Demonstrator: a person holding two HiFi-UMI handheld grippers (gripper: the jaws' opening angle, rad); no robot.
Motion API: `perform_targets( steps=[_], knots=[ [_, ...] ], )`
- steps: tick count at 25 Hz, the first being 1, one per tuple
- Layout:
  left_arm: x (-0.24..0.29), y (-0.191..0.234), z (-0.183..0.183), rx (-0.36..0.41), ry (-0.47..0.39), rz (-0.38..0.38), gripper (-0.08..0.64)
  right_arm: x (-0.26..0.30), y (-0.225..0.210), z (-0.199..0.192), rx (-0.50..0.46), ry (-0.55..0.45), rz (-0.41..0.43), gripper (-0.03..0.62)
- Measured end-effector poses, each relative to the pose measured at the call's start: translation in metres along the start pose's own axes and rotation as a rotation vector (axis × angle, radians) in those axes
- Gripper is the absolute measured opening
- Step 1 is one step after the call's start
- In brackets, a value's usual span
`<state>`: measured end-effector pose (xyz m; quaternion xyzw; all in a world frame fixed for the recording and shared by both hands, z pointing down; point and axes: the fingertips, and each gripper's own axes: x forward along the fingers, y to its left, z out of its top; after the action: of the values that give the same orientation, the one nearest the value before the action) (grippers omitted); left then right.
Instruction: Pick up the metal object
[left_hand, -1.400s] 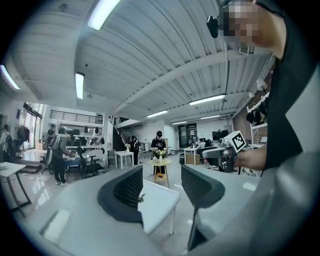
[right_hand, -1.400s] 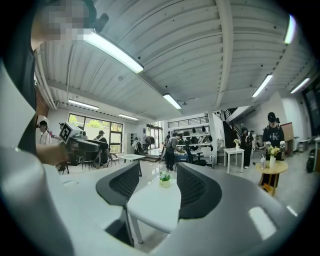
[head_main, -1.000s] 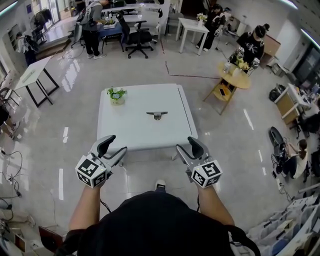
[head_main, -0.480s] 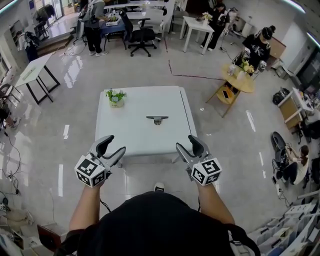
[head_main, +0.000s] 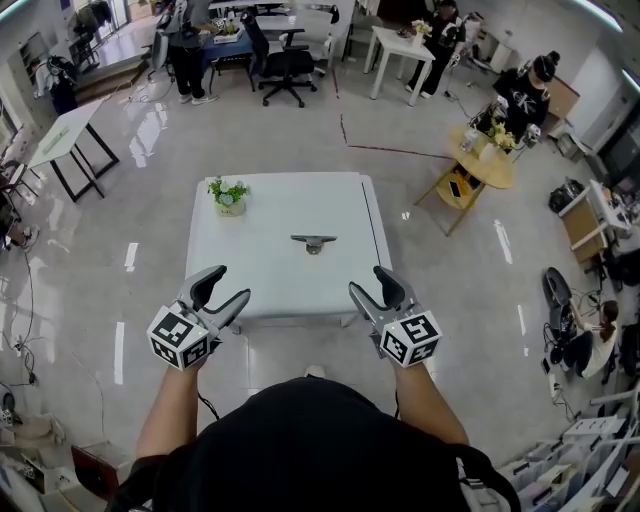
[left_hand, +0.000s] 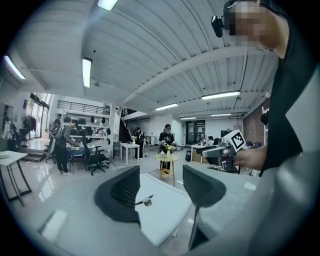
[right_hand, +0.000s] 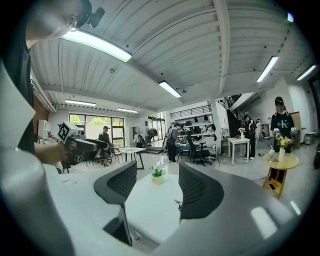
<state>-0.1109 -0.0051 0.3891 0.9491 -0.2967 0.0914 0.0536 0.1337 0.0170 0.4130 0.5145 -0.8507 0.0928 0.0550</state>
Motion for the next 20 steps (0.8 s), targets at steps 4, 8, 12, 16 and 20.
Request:
perform_targets(
  steps=[4, 8, 12, 16, 20],
  knots=[
    [0.01, 0.009, 0.005, 0.002, 0.0, 0.015, 0.259, 0.011, -0.011, 0.003, -0.001, 0.003, 0.015, 0.293],
    [0.014, 0.014, 0.008, 0.001, -0.007, 0.041, 0.259, 0.019, -0.02, 0.003, -0.004, 0.007, 0.034, 0.296],
    [0.025, 0.017, 0.013, 0.0, -0.014, 0.063, 0.259, 0.027, -0.034, 0.002, -0.001, 0.013, 0.05, 0.296],
    [0.039, 0.019, 0.014, -0.007, -0.012, 0.08, 0.259, 0.033, -0.048, 0.001, -0.001, 0.015, 0.065, 0.296],
    [0.05, 0.018, 0.014, -0.01, -0.004, 0.09, 0.259, 0.04, -0.06, -0.002, 0.005, 0.021, 0.081, 0.297]
  ],
)
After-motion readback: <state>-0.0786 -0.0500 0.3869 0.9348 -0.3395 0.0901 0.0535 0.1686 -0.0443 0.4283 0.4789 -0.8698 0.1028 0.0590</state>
